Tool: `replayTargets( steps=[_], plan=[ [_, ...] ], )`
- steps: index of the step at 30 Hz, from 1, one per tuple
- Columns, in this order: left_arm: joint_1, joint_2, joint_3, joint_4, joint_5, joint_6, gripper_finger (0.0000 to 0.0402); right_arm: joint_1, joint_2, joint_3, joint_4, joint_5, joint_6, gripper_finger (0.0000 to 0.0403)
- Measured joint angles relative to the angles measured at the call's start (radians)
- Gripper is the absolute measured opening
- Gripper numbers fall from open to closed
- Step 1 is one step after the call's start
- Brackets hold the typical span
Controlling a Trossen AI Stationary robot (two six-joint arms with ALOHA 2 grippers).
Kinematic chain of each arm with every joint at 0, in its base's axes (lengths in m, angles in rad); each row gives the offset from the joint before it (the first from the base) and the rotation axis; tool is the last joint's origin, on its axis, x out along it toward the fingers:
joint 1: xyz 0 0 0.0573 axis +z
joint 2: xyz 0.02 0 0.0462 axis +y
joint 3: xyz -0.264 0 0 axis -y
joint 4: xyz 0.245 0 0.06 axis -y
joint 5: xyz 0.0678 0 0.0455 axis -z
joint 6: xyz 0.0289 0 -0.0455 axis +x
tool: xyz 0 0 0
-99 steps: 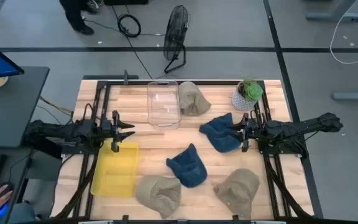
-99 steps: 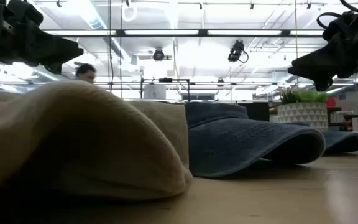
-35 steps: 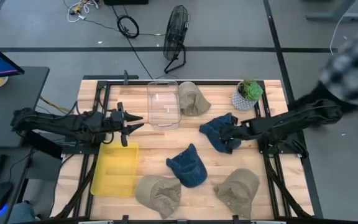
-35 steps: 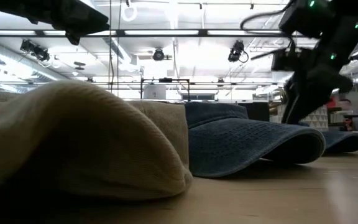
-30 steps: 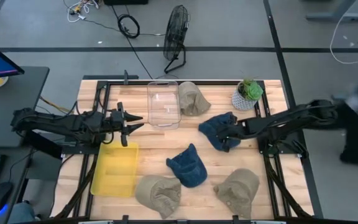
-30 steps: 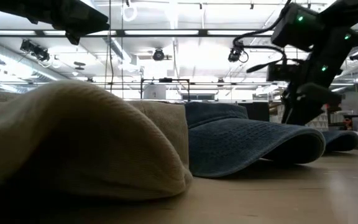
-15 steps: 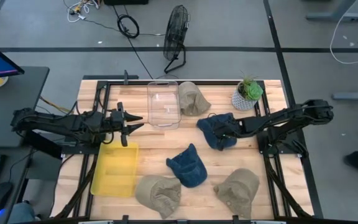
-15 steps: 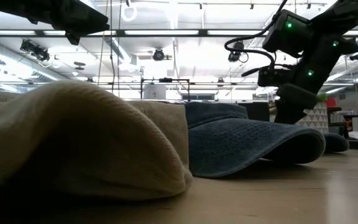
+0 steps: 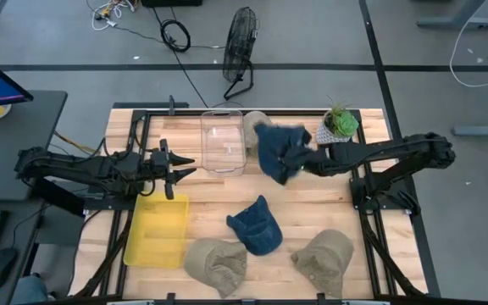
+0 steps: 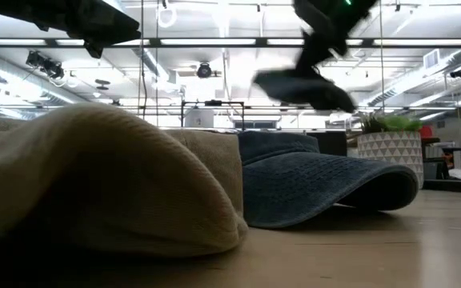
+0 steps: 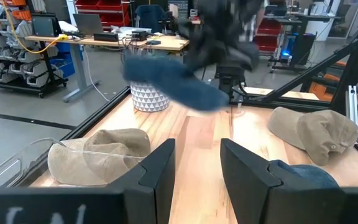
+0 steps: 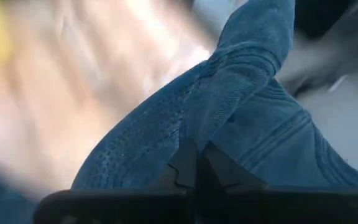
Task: Pick & Place hat
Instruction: Put the top blue cap into the transparent bin
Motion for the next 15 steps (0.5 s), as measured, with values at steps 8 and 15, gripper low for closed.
replayTargets(
  steps=[8,15],
  plan=[
    [0.000,0.000,0.000,0.000,0.000,0.000,0.0131,-0.107,0.055,0.016,0.543,-0.087,-0.290,0.0005],
    [-0.001,0.000,0.000,0.000,0.001,0.013,0.0131,-0.189,0.267,0.016,0.842,-0.356,-0.303,0.0005]
  ],
)
